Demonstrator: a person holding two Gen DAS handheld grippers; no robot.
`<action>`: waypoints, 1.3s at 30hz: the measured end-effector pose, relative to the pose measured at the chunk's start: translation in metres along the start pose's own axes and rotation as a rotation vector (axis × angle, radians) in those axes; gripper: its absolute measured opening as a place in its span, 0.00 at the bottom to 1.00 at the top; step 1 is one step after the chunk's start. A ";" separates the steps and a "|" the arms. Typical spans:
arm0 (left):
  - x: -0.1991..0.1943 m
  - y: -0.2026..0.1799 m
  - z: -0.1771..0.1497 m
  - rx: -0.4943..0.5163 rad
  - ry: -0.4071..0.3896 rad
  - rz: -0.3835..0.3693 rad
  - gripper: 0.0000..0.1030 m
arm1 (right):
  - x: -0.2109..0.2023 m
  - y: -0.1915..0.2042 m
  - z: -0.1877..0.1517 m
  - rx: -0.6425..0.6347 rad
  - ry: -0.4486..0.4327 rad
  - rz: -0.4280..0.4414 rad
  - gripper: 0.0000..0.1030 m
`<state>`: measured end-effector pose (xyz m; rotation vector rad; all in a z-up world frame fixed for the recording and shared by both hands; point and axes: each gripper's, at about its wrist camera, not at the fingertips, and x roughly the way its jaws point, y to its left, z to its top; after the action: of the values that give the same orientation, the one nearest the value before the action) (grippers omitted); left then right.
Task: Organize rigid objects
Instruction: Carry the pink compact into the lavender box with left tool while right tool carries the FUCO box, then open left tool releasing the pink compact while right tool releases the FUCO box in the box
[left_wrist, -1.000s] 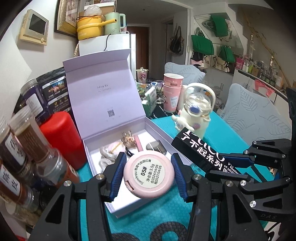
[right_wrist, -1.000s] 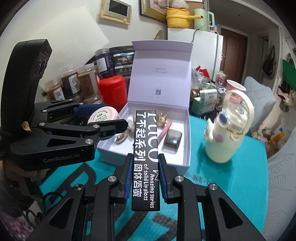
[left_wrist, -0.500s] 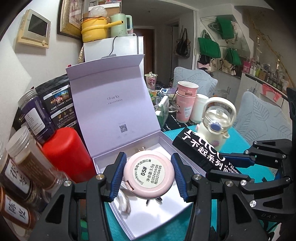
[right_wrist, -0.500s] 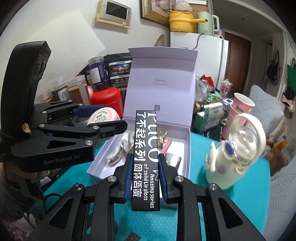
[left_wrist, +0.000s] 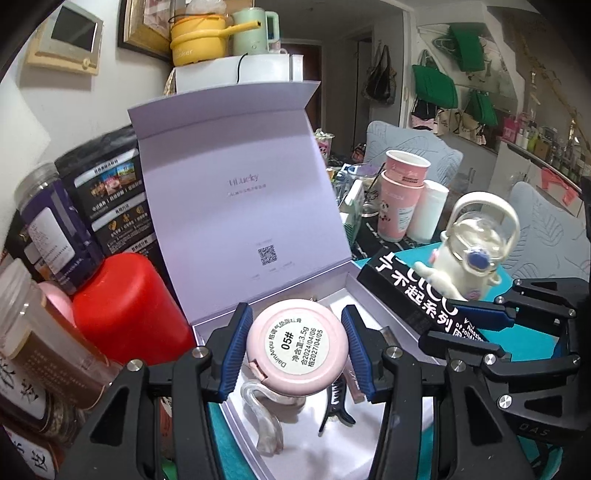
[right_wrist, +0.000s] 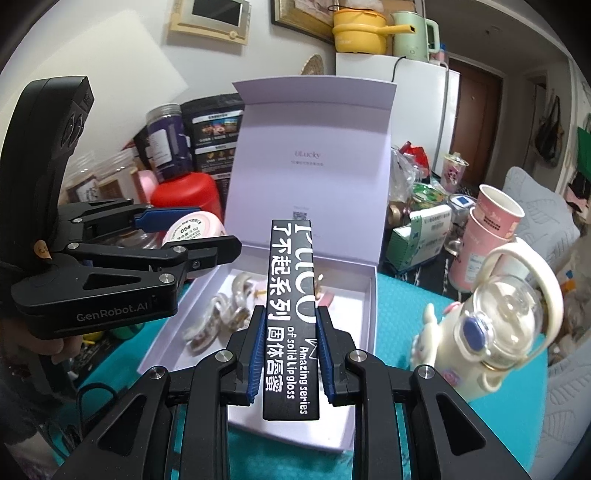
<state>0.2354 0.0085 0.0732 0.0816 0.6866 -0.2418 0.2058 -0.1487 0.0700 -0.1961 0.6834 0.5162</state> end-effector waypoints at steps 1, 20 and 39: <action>0.004 0.001 0.000 -0.003 0.006 -0.001 0.48 | 0.004 -0.001 0.001 -0.002 0.003 -0.004 0.24; 0.065 0.018 -0.011 -0.040 0.130 -0.021 0.48 | 0.068 -0.014 0.002 0.020 0.076 -0.002 0.24; 0.104 0.010 -0.023 -0.049 0.252 -0.040 0.48 | 0.106 -0.020 -0.007 0.034 0.141 -0.025 0.24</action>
<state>0.3015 0.0016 -0.0105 0.0517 0.9451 -0.2549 0.2819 -0.1273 -0.0035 -0.2103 0.8259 0.4698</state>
